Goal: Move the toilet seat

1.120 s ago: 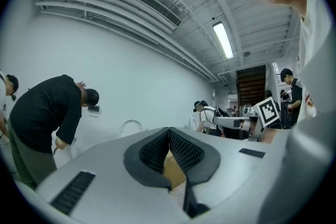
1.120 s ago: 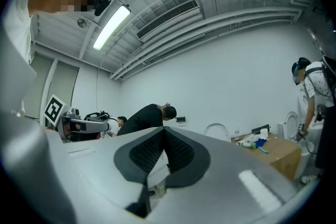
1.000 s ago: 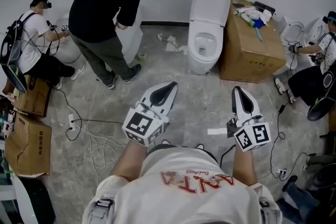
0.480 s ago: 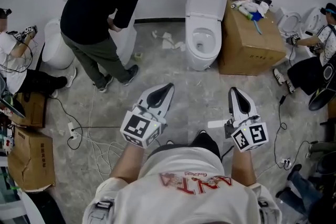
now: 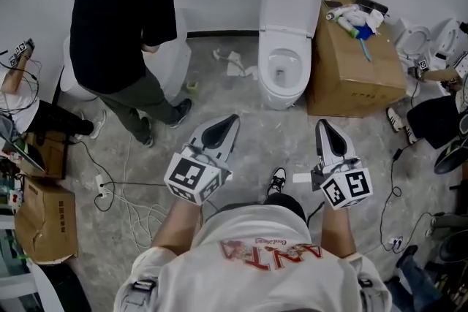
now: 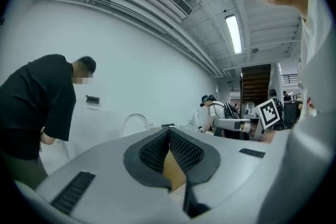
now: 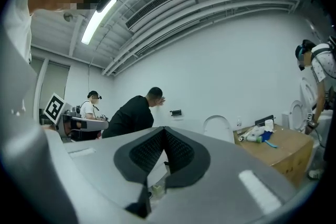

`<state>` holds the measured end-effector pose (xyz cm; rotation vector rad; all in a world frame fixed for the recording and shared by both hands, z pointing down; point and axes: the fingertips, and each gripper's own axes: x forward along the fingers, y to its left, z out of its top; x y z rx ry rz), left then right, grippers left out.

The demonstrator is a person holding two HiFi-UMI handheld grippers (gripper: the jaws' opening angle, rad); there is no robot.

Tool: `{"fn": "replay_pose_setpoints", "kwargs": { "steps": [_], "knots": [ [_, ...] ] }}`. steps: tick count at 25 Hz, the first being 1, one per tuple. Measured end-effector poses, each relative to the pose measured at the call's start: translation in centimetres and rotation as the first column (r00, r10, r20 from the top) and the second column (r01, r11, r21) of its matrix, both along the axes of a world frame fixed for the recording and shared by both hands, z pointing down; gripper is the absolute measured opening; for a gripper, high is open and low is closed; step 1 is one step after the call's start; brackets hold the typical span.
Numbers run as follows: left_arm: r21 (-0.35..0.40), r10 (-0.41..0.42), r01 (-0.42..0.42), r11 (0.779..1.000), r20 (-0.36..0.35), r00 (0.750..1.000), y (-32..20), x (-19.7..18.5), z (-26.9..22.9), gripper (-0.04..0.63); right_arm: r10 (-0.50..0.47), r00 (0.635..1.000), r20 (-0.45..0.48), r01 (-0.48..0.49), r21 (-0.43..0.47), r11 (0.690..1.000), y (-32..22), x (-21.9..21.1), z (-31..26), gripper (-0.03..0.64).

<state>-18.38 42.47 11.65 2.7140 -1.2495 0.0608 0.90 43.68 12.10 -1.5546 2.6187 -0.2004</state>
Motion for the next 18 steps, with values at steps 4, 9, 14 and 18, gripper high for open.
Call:
{"fn": "replay_pose_setpoints", "kwargs": {
  "steps": [4, 9, 14, 18],
  "knots": [
    [0.004, -0.021, 0.021, 1.000, 0.006, 1.000, -4.0, 4.2, -0.8, 0.011, -0.029, 0.999, 0.012, 0.029, 0.003, 1.000, -4.7, 4.2, -0.6, 0.003],
    [0.002, -0.043, 0.043, 0.999, 0.023, 0.999, -7.9, 9.7, -0.9, 0.009, -0.056, 0.998, 0.021, 0.056, 0.001, 0.998, -9.2, 9.6, -0.6, 0.003],
    [-0.017, -0.053, 0.054, 0.998, 0.026, 0.998, -11.2, 13.7, -0.3, 0.011, -0.078, 0.997, 0.026, 0.079, -0.030, 0.996, -12.6, 13.4, 0.7, 0.003],
    [-0.022, -0.050, 0.051, 0.998, 0.040, 0.998, -13.3, 15.4, 0.0, 0.009, -0.076, 0.996, 0.046, 0.078, -0.049, 0.996, -15.0, 15.0, 1.5, 0.003]
  ]
}}
